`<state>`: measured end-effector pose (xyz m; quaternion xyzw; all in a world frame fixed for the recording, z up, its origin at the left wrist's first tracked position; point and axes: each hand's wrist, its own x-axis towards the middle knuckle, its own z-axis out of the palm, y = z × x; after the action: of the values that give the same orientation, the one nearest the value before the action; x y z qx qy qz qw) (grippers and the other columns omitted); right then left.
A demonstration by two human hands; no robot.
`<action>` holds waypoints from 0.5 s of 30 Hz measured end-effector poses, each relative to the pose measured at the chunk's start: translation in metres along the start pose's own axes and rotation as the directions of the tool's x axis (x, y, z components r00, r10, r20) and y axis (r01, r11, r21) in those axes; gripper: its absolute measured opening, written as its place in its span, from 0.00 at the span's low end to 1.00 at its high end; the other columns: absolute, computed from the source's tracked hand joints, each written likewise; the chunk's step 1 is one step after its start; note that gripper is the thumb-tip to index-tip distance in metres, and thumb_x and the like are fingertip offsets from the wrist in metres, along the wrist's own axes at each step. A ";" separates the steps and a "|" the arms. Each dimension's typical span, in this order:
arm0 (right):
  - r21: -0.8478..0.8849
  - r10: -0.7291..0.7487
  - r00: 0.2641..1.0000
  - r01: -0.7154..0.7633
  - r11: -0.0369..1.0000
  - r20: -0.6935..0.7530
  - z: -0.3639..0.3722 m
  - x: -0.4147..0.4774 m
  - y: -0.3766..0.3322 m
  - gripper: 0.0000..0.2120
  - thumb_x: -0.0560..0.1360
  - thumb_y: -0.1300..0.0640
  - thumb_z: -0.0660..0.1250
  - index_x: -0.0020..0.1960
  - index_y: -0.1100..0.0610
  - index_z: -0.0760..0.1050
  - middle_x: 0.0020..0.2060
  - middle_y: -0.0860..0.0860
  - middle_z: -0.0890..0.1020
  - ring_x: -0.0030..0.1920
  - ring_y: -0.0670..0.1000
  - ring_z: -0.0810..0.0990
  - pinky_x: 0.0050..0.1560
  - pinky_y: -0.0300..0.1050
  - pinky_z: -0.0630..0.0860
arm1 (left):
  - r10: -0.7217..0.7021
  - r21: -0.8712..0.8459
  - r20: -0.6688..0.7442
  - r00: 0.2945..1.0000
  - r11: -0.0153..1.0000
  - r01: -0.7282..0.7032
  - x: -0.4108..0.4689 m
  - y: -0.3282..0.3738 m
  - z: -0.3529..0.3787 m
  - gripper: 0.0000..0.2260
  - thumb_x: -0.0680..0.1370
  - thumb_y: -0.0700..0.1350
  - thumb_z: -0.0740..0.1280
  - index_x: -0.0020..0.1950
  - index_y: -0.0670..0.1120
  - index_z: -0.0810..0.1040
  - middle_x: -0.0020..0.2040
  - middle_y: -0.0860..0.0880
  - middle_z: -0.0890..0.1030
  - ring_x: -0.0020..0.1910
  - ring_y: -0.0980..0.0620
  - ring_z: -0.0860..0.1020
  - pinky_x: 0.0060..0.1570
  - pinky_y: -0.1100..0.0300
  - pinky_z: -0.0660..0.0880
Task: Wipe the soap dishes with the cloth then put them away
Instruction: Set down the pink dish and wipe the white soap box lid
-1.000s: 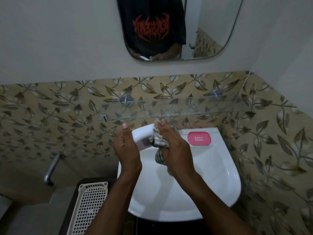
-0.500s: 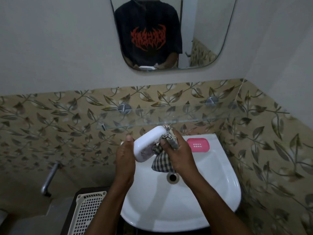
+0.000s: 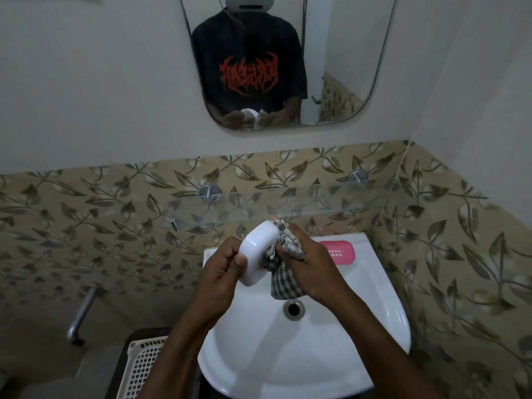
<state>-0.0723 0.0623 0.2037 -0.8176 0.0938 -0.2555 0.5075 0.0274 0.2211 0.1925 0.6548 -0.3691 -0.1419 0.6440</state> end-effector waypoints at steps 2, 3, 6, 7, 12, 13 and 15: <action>-0.095 -0.096 0.995 0.094 0.991 -0.018 0.006 -0.003 -0.007 0.27 0.78 0.59 0.65 0.63 0.28 0.66 0.62 0.35 0.75 0.64 0.39 0.74 0.57 0.30 0.71 | 0.021 0.040 0.023 1.000 0.999 -0.022 0.002 0.004 0.001 0.17 0.73 0.69 0.60 0.43 0.58 0.76 0.39 0.54 0.78 0.38 0.55 0.73 0.39 0.61 0.69; -0.206 -0.170 0.985 0.165 0.964 -0.004 0.008 -0.005 -0.012 0.30 0.76 0.62 0.65 0.67 0.31 0.65 0.67 0.38 0.73 0.65 0.41 0.73 0.58 0.35 0.74 | 0.026 0.042 0.028 0.999 0.999 -0.028 0.003 0.006 0.002 0.17 0.74 0.68 0.60 0.44 0.57 0.77 0.41 0.54 0.79 0.40 0.54 0.75 0.40 0.60 0.71; -0.597 -0.399 0.908 0.392 0.700 0.129 0.013 -0.008 -0.021 0.33 0.72 0.61 0.66 0.71 0.37 0.64 0.73 0.45 0.66 0.64 0.49 0.74 0.49 0.41 0.77 | 0.017 -0.001 0.031 0.999 1.000 -0.017 0.004 0.005 0.005 0.12 0.81 0.54 0.59 0.57 0.51 0.78 0.51 0.51 0.83 0.51 0.50 0.81 0.50 0.59 0.77; -0.607 -0.410 0.902 0.401 0.686 0.132 0.013 -0.007 -0.020 0.32 0.72 0.60 0.66 0.71 0.37 0.64 0.74 0.44 0.66 0.63 0.49 0.75 0.48 0.41 0.77 | 0.007 -0.026 0.016 1.000 1.000 -0.007 0.003 0.004 0.006 0.11 0.81 0.51 0.59 0.57 0.51 0.78 0.52 0.51 0.83 0.51 0.51 0.81 0.51 0.58 0.77; -0.034 0.155 0.961 -0.167 0.985 -0.228 0.021 -0.004 -0.005 0.20 0.78 0.44 0.63 0.70 0.41 0.67 0.62 0.47 0.79 0.61 0.49 0.78 0.57 0.48 0.78 | -0.159 -0.304 -0.092 0.983 0.945 0.125 0.002 0.007 0.014 0.18 0.71 0.66 0.67 0.48 0.52 0.79 0.47 0.44 0.82 0.45 0.45 0.79 0.43 0.50 0.78; -0.013 0.238 0.933 -0.250 0.968 -0.269 0.026 -0.005 -0.005 0.23 0.77 0.40 0.61 0.70 0.44 0.68 0.60 0.48 0.81 0.59 0.50 0.79 0.57 0.49 0.79 | -0.191 -0.364 -0.108 0.976 0.921 0.140 0.003 0.008 0.018 0.17 0.74 0.61 0.66 0.52 0.50 0.78 0.49 0.44 0.83 0.48 0.45 0.80 0.44 0.52 0.80; -0.133 0.202 0.916 -0.261 0.956 -0.346 0.036 -0.014 -0.006 0.23 0.78 0.44 0.64 0.71 0.46 0.66 0.61 0.49 0.80 0.59 0.50 0.79 0.56 0.49 0.79 | -0.288 -0.471 -0.159 0.944 0.863 0.184 0.006 0.008 0.022 0.15 0.79 0.51 0.59 0.60 0.43 0.75 0.54 0.42 0.82 0.51 0.44 0.81 0.45 0.54 0.82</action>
<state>-0.0663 0.0992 0.1916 -0.7882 0.2954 -0.3168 0.4372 0.0148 0.2015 0.1991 0.5403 -0.1680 -0.2270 0.7927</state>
